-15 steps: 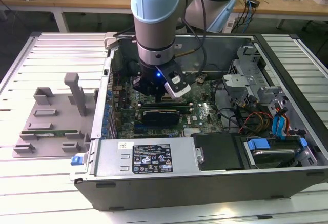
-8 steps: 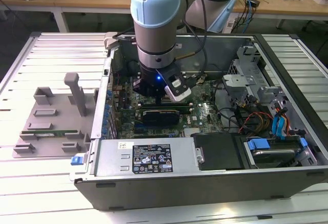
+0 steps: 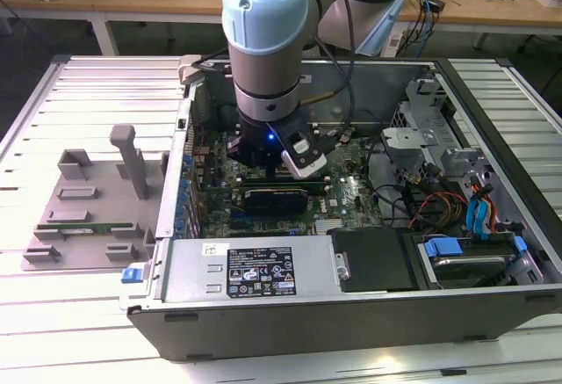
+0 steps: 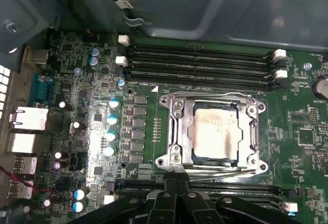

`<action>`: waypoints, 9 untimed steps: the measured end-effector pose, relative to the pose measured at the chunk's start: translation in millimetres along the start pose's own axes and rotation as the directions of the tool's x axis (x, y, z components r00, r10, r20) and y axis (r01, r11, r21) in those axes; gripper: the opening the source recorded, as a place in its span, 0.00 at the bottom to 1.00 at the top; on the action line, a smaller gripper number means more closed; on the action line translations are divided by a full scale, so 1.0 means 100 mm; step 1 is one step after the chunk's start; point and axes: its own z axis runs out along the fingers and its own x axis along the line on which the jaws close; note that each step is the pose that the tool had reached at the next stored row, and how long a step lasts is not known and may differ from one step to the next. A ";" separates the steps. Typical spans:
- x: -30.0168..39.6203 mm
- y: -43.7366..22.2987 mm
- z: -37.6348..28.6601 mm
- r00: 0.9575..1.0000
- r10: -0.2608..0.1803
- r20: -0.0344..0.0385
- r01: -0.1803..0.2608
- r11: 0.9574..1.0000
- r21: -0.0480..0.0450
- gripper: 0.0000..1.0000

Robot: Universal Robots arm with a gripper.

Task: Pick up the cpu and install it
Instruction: 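Install the second cpu locking lever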

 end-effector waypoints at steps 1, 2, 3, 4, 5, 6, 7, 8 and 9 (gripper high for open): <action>0.002 -0.003 0.013 1.000 0.001 0.001 -0.001 1.000 -0.006 0.11; 0.004 -0.010 0.039 1.000 0.007 0.000 -0.007 1.000 -0.013 0.11; 0.007 -0.016 0.065 1.000 0.018 0.002 -0.018 1.000 -0.016 0.11; 0.013 -0.017 0.075 1.000 0.031 0.005 -0.031 0.999 -0.021 0.11; 0.032 -0.019 0.088 0.999 0.032 0.005 -0.032 0.999 -0.025 0.11; 0.062 -0.022 0.107 0.999 0.035 0.006 -0.035 0.999 -0.035 0.11; 0.063 -0.022 0.109 0.999 0.036 0.006 -0.036 0.999 -0.039 0.11; 0.064 -0.023 0.111 0.999 0.037 0.006 -0.037 0.998 -0.043 0.11; 0.065 -0.023 0.114 0.999 0.038 0.006 -0.038 0.998 -0.046 0.11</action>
